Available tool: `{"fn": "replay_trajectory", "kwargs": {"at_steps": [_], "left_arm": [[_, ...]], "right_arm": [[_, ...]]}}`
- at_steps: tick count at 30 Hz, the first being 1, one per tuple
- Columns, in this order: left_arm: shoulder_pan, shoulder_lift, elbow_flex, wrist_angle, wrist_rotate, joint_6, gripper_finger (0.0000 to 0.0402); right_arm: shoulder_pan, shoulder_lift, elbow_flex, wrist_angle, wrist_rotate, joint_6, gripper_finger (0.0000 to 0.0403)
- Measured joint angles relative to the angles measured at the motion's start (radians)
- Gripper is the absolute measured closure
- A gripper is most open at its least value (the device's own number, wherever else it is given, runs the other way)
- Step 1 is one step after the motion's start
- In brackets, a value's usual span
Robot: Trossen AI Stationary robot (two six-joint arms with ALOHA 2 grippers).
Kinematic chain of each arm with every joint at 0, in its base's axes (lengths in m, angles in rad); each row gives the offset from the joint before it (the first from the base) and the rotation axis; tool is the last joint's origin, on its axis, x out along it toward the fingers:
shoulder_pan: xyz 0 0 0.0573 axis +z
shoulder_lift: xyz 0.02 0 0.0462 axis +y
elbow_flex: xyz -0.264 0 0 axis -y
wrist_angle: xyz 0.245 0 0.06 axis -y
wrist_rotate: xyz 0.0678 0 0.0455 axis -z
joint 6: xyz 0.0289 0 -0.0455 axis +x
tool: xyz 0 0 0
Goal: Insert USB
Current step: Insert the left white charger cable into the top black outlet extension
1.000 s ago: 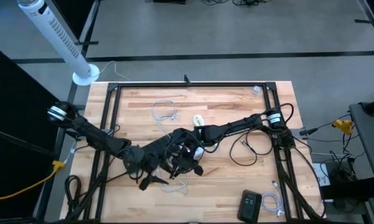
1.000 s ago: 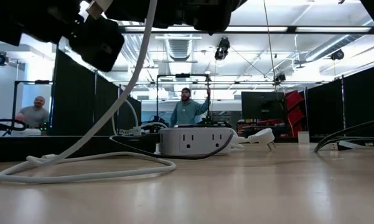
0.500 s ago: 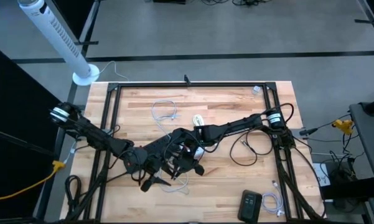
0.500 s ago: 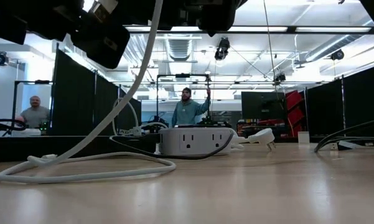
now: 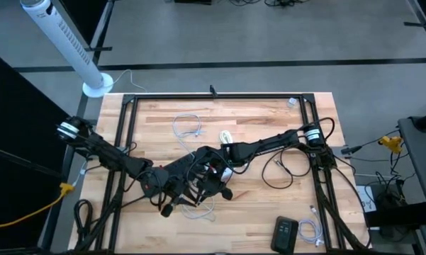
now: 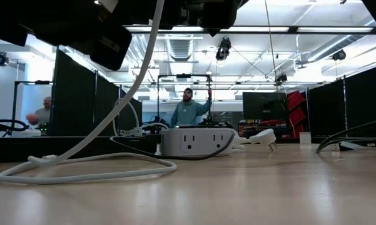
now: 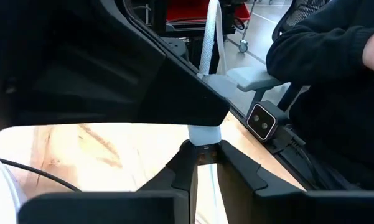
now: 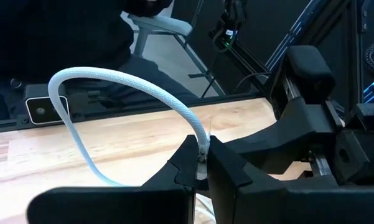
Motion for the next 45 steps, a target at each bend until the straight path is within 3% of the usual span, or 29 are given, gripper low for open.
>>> {"fn": "replay_trajectory", "kwargs": {"at_steps": [8, 17, 23, 29, 36, 41, 45], "left_arm": [[0.001, -0.001, 0.000, -0.024, -0.018, -0.013, 0.0366], [-0.003, -0.092, 0.000, -0.162, -0.145, -0.017, 0.0366], [-0.038, -0.236, 0.000, -0.359, -0.333, -0.026, 0.0366], [-0.081, -0.332, 0.000, -0.505, -0.547, -0.022, 0.0366], [-0.084, -0.361, 0.000, -0.567, -0.722, 0.009, 0.0366], [-0.083, -0.351, 0.000, -0.641, -0.847, 0.005, 0.0366], [-0.082, -0.349, 0.000, -0.664, -0.934, 0.002, 0.0366]], "right_arm": [[0.001, -0.002, 0.000, -0.010, 0.040, 0.045, 0.0387], [0.000, -0.050, 0.001, -0.103, 0.253, 0.091, 0.0254], [-0.003, -0.103, 0.002, -0.183, 0.350, 0.140, 0.0209], [-0.028, -0.151, 0.002, -0.326, 0.551, 0.313, 0.0199], [-0.089, -0.154, -0.001, -0.377, 0.555, 0.550, 0.0201], [-0.156, -0.155, -0.002, -0.375, 0.558, 0.839, 0.0212], [-0.184, -0.162, -0.002, -0.354, 0.558, 0.918, 0.0220]]}}
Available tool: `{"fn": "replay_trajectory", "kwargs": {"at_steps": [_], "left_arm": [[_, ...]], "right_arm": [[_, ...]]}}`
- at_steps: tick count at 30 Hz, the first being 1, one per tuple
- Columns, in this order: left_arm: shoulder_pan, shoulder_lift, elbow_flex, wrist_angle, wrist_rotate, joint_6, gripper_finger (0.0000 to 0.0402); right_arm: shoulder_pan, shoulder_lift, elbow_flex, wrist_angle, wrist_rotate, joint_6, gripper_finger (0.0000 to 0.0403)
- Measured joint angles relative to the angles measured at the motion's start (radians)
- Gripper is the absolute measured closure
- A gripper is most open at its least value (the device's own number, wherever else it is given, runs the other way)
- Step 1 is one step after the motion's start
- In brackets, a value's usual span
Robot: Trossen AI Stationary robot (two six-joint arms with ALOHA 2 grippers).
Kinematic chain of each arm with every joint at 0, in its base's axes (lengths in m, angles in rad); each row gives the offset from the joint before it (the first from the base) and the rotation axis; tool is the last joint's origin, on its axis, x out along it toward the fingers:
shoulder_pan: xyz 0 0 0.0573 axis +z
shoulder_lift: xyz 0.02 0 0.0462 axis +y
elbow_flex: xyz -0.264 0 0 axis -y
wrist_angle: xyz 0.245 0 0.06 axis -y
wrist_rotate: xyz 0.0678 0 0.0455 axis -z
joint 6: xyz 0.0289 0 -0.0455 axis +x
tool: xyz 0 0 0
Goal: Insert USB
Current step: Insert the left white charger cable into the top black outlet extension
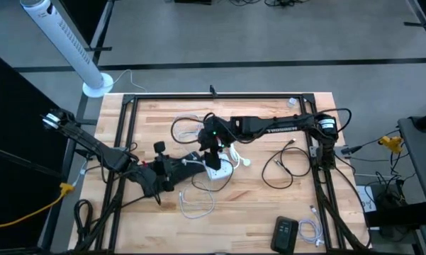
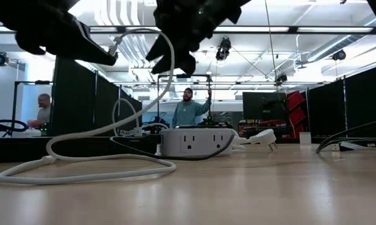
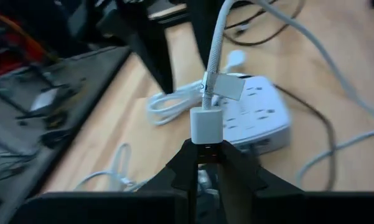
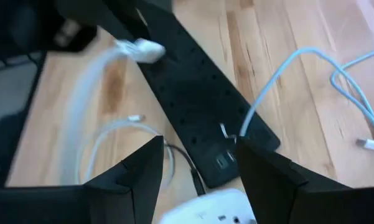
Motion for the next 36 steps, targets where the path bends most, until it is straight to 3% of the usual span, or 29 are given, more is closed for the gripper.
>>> {"fn": "replay_trajectory", "kwargs": {"at_steps": [10, 16, 21, 29, 36], "left_arm": [[0.065, 0.082, 0.000, -0.023, -0.079, -0.037, 0.0366], [0.117, 0.125, 0.000, -0.029, -0.103, -0.060, 0.0366], [0.119, 0.135, 0.020, -0.027, -0.179, -0.062, 0.0366], [0.118, 0.160, 0.032, -0.025, -0.180, -0.059, 0.0366], [0.122, 0.173, 0.032, -0.022, -0.194, -0.059, 0.0366]], "right_arm": [[-0.003, -0.010, 0.036, 0.060, 0.153, 0.066, 0.0240], [0.002, -0.003, 0.039, 0.123, 0.155, 0.149, 0.0255], [0.004, 0.010, 0.038, 0.131, 0.194, 0.173, 0.0270], [0.000, 0.034, 0.039, 0.193, 0.232, 0.218, 0.0292], [0.001, 0.041, 0.039, 0.203, 0.234, 0.269, 0.0279]]}}
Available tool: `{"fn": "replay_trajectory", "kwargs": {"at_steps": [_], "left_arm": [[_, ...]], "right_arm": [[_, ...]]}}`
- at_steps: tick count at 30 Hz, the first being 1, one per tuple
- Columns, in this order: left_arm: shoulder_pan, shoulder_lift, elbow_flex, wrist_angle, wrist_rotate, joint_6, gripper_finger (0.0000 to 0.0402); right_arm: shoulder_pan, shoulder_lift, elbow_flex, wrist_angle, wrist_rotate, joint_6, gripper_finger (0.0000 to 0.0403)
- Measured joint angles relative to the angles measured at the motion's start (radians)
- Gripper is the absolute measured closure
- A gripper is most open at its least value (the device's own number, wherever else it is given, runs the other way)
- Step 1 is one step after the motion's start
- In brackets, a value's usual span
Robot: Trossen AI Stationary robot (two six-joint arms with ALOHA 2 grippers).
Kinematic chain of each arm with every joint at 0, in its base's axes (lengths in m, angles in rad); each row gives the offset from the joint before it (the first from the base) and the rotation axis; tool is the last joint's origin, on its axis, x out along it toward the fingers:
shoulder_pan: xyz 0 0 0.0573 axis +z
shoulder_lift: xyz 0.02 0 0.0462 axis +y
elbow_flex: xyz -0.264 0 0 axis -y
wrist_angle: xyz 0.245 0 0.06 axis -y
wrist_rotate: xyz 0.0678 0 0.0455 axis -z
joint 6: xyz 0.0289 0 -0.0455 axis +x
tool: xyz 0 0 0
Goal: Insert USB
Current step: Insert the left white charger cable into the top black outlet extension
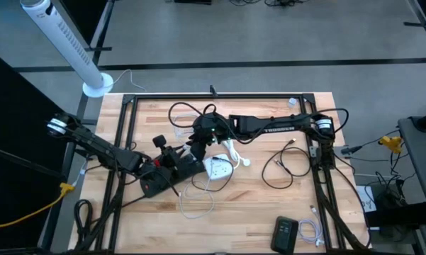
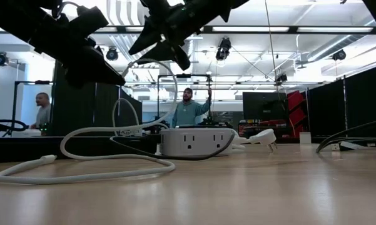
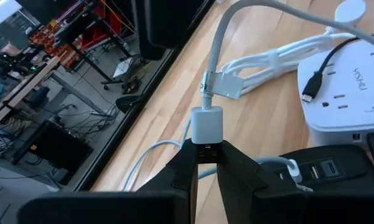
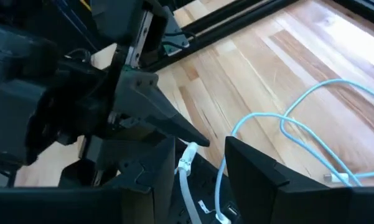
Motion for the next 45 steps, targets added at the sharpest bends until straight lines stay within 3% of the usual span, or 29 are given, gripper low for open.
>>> {"fn": "replay_trajectory", "kwargs": {"at_steps": [12, 19, 35, 42, 45], "left_arm": [[0.005, 0.000, 0.000, -0.001, -0.003, -0.015, 0.0366], [0.038, 0.000, 0.000, 0.002, -0.013, -0.083, 0.0366], [0.048, -0.001, 0.000, 0.105, -0.029, -0.093, 0.0366], [0.049, -0.001, 0.000, 0.108, -0.034, -0.083, 0.0366], [0.049, -0.001, 0.000, 0.108, -0.042, -0.070, 0.0366]], "right_arm": [[0.004, 0.045, 0.000, 0.042, -0.009, -0.001, 0.0211], [0.005, 0.060, 0.000, 0.049, -0.001, 0.034, 0.0207], [-0.002, 0.066, -0.001, 0.088, 0.042, 0.034, 0.0284], [-0.004, 0.066, -0.001, 0.101, 0.055, -0.016, 0.0381], [-0.004, 0.066, -0.001, 0.113, 0.054, -0.054, 0.0386]]}}
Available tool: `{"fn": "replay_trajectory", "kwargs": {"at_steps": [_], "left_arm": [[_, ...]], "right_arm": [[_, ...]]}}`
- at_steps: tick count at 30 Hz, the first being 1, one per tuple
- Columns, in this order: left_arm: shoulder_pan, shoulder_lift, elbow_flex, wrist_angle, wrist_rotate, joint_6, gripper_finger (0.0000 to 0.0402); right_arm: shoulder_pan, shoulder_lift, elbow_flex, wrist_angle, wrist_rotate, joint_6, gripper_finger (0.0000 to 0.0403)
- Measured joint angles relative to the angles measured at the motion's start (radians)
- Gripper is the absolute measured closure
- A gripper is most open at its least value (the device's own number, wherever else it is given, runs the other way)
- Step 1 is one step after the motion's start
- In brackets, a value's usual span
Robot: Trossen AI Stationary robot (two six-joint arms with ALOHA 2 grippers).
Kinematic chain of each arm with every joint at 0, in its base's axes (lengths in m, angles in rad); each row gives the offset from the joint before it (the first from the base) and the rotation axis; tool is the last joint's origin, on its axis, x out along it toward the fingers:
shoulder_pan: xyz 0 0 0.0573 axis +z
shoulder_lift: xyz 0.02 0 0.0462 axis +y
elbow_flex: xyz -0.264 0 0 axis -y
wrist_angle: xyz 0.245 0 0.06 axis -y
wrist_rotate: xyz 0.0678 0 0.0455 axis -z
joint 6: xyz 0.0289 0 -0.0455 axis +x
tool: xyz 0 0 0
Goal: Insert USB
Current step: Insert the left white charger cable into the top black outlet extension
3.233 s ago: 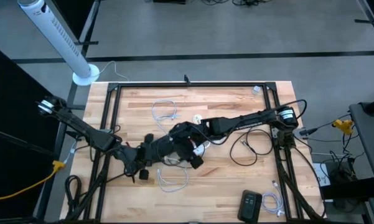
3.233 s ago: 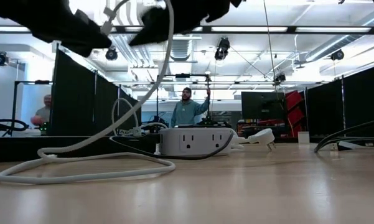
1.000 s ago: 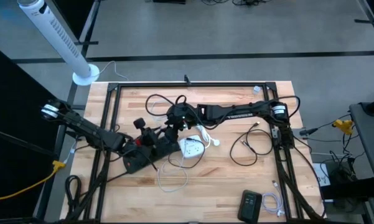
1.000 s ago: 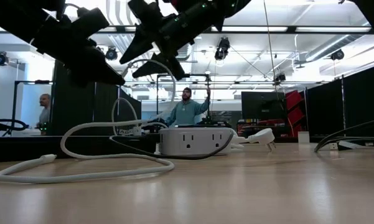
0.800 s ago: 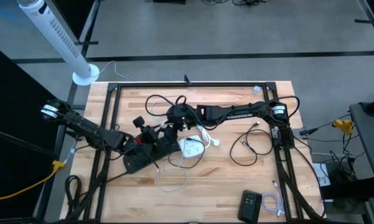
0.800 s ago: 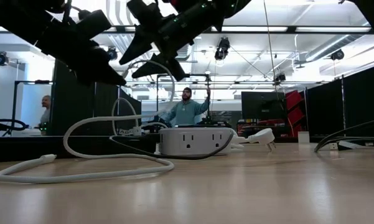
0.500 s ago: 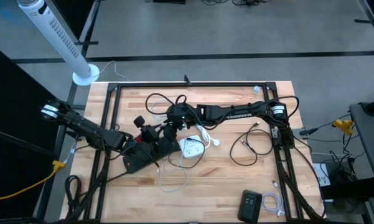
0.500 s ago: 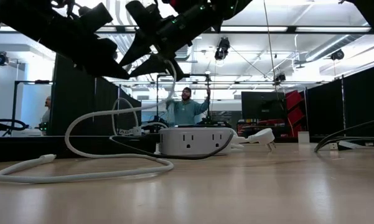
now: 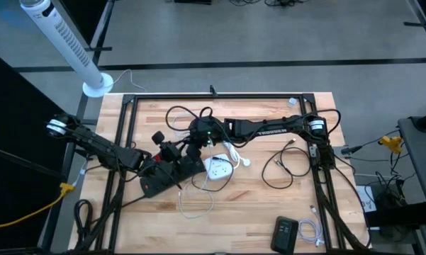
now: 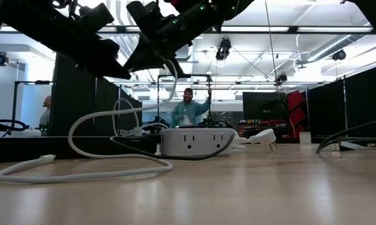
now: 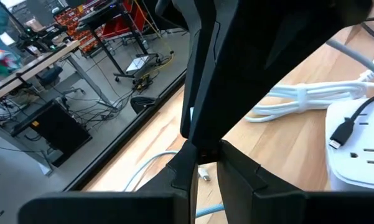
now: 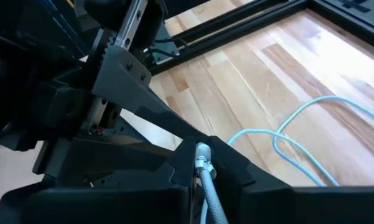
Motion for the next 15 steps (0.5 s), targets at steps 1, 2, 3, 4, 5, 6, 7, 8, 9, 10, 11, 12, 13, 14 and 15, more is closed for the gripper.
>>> {"fn": "replay_trajectory", "kwargs": {"at_steps": [1, 2, 3, 4, 5, 6, 7, 8, 9, 10, 11, 12, 13, 14, 15], "left_arm": [[0.000, 0.000, 0.000, 0.000, 0.000, 0.002, 0.0366], [0.000, 0.000, 0.000, 0.000, 0.000, 0.005, 0.0366], [0.000, 0.000, 0.000, 0.000, 0.001, 0.007, 0.0363], [0.000, 0.000, 0.000, 0.000, 0.005, 0.007, 0.0354], [-0.003, -0.001, 0.000, 0.000, 0.016, 0.007, 0.0338], [-0.005, -0.004, 0.000, -0.003, 0.034, 0.008, 0.0321], [-0.006, -0.008, 0.000, -0.005, 0.050, 0.008, 0.0303], [-0.006, -0.012, 0.000, -0.010, 0.066, 0.009, 0.0284], [-0.008, -0.017, 0.000, -0.019, 0.077, 0.012, 0.0267], [-0.011, -0.024, 0.000, -0.033, 0.081, 0.017, 0.0249], [-0.016, -0.032, 0.000, -0.048, 0.083, 0.022, 0.0233], [-0.023, -0.041, 0.000, -0.062, 0.084, 0.026, 0.0218], [-0.031, -0.052, 0.000, -0.081, 0.084, 0.026, 0.0204], [-0.040, -0.062, 0.000, -0.104, 0.084, 0.027, 0.0191], [-0.051, -0.074, 0.000, -0.126, 0.084, 0.025, 0.0180]], "right_arm": [[0.000, 0.000, 0.000, 0.001, -0.001, -0.003, 0.0386], [0.000, 0.000, 0.000, 0.001, -0.001, -0.016, 0.0386], [0.000, 0.000, -0.001, 0.002, -0.001, -0.031, 0.0386], [0.000, 0.000, -0.001, 0.002, -0.004, -0.051, 0.0386], [0.001, 0.000, -0.001, 0.002, -0.006, -0.065, 0.0386], [0.002, -0.001, -0.001, 0.000, -0.011, -0.073, 0.0386], [0.002, -0.004, -0.001, -0.005, -0.017, -0.078, 0.0386], [0.003, -0.007, -0.001, -0.010, -0.026, -0.084, 0.0386], [0.003, -0.014, -0.001, -0.015, -0.032, -0.092, 0.0386], [0.003, -0.023, -0.001, -0.026, -0.031, -0.101, 0.0386], [0.004, -0.032, -0.001, -0.035, -0.031, -0.113, 0.0386], [0.004, -0.040, 0.000, -0.045, -0.031, -0.126, 0.0386], [0.004, -0.046, 0.000, -0.061, -0.031, -0.134, 0.0386], [0.004, -0.050, 0.000, -0.071, -0.033, -0.145, 0.0386], [0.004, -0.057, 0.000, -0.088, -0.044, -0.168, 0.0386]]}}
